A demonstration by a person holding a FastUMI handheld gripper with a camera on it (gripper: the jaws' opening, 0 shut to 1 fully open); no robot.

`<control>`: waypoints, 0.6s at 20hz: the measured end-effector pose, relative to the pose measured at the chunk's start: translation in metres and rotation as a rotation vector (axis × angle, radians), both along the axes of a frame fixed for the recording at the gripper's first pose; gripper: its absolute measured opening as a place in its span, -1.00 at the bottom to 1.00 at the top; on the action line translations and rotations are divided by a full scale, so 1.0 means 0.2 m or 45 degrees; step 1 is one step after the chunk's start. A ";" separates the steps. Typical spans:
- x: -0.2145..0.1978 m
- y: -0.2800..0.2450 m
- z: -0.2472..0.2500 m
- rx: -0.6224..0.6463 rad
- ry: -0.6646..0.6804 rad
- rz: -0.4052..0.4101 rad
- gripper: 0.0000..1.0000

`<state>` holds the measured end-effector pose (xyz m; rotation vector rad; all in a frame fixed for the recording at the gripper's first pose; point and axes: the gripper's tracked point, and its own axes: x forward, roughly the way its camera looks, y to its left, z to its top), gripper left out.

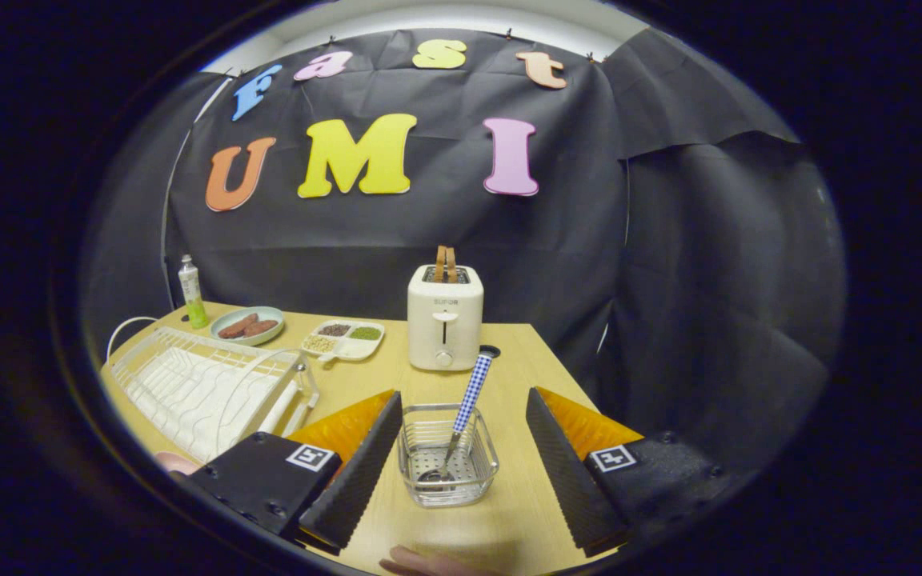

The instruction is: Take the plate from the dish rack, then take the spoon from the basket and place it into the plate.

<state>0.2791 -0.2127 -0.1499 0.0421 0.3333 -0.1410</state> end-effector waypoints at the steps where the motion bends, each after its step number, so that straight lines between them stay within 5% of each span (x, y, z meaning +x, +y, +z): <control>1: 0.05 -0.02 -0.03 0.032 0.026 -0.006 1.00; 7: 0.30 -0.05 -0.09 0.172 0.102 0.005 0.93; 12: 0.41 -0.07 -0.17 0.318 0.173 -0.011 0.36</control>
